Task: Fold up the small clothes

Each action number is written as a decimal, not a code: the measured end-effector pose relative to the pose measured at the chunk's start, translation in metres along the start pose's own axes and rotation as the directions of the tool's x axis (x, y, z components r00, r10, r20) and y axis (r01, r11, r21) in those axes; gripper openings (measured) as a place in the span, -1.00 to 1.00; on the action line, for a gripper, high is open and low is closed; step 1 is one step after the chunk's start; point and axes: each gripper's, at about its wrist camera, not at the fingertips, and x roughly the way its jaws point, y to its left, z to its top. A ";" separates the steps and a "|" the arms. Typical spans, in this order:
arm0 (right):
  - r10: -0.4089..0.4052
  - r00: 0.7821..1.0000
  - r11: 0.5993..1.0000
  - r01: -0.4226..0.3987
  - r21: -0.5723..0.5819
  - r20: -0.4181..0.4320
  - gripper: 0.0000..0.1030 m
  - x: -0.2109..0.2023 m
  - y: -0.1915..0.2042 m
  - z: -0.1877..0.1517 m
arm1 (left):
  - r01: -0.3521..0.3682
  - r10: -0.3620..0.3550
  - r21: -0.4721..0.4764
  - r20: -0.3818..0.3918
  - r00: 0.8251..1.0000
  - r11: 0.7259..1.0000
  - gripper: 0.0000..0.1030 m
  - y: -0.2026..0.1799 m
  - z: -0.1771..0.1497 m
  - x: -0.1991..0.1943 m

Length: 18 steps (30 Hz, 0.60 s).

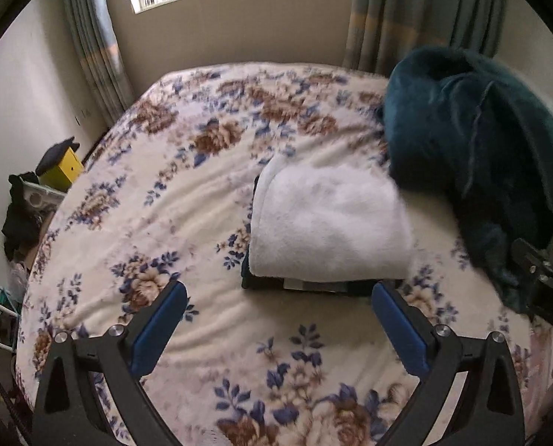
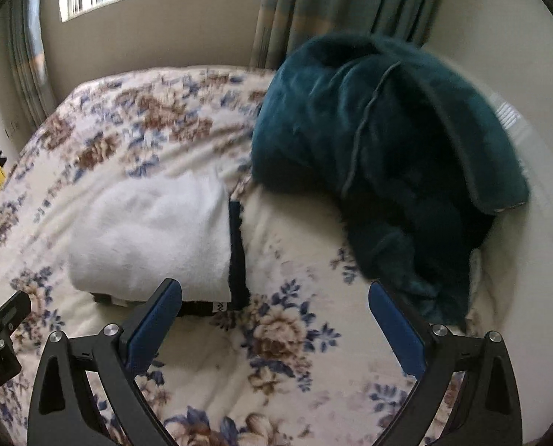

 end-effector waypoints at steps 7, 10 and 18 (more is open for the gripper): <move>0.034 0.995 0.999 -0.035 0.008 0.099 0.98 -0.144 -0.032 -0.009 | 0.034 -0.034 0.002 0.074 0.997 0.999 0.98 -0.009 -0.011 -0.120; 0.046 0.990 0.999 -0.048 0.015 0.135 0.98 -0.199 -0.047 -0.016 | 0.025 -0.026 0.015 0.106 0.994 1.000 0.98 -0.014 -0.017 -0.158; 0.073 0.970 0.997 -0.076 0.005 0.232 0.98 -0.329 -0.084 -0.044 | 0.027 -0.030 0.020 0.194 0.980 0.999 0.98 -0.017 -0.037 -0.253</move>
